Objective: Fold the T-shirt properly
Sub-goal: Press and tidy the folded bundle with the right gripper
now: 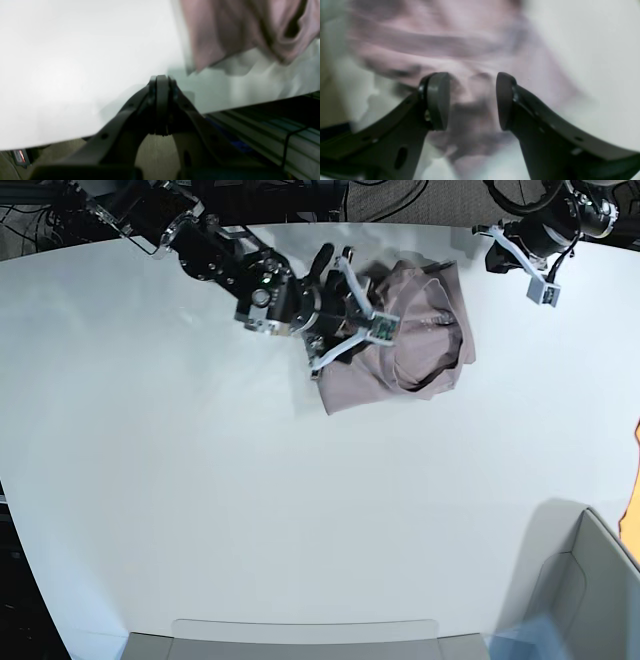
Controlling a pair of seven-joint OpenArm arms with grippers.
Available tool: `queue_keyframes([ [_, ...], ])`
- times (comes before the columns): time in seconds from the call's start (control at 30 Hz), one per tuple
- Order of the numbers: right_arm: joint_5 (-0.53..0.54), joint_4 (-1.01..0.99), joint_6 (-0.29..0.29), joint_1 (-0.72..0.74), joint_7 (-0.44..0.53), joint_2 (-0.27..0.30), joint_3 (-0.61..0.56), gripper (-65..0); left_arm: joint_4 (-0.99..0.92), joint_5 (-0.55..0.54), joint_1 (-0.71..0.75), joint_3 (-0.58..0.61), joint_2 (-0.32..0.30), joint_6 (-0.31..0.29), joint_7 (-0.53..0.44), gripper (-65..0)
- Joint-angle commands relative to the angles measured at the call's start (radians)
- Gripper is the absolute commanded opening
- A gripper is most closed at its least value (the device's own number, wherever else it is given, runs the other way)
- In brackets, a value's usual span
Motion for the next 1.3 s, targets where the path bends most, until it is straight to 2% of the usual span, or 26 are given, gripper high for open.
queue_keyframes([
  [0.0, 0.006, -0.017, 0.003, 0.031, 0.015, -0.027, -0.040, -35.2, 0.013, -0.009, 0.007, -0.007, -0.008, -0.002, -0.003, -65.0],
  [0.13, 0.006, -0.172, 0.006, 0.062, 0.021, -0.131, -0.168, -35.2, 0.013, -0.009, 0.015, -0.011, -0.010, -0.002, -0.009, -65.0],
  [0.23, 0.006, -0.202, 0.065, 0.063, 0.021, -0.198, -0.174, -35.2, 0.013, -0.009, 0.015, -0.013, -0.010, -0.002, -0.009, -65.0],
  [0.33, 0.006, -0.159, 0.114, 0.068, 0.021, -0.232, -0.174, -35.2, 0.013, -0.009, 0.015, -0.013, -0.005, -0.002, -0.009, -65.0],
  [0.6, 0.000, -0.142, 0.115, 0.128, 0.023, -0.264, -0.163, -35.2, 0.013, -0.009, 0.015, -0.011, -0.004, -0.002, -0.009, -65.0],
  [0.7, 0.002, -0.150, 0.115, 0.141, 0.023, -0.272, -0.065, -35.2, 0.013, -0.009, 0.015, -0.011, -0.004, -0.002, -0.009, -65.0],
  [0.83, -0.001, -0.179, 0.117, 0.170, 0.021, -0.314, 0.107, -35.2, 0.013, -0.009, 0.015, -0.007, -0.004, -0.002, -0.009, -65.0],
  [1.03, 0.005, -0.357, 0.117, 0.278, 0.021, -0.320, 0.061, -35.2, 0.013, -0.009, 0.010, -0.005, -0.007, -0.002, -0.009, -65.0],
  [1.17, 0.002, -0.469, 0.117, 0.302, 0.026, -0.361, 0.018, -35.2, 0.013, -0.009, 0.009, -0.008, -0.007, -0.002, -0.009, -65.0],
  [1.23, 0.005, -0.527, 0.117, 0.309, 0.075, -0.369, 0.015, -35.2, 0.013, -0.009, 0.009, -0.007, -0.007, -0.002, -0.009, -65.0],
  [1.27, 0.005, -0.563, 0.115, 0.312, 0.129, -0.369, 0.004, -35.2, 0.013, -0.009, 0.009, -0.005, -0.007, -0.002, -0.009, -65.0],
])
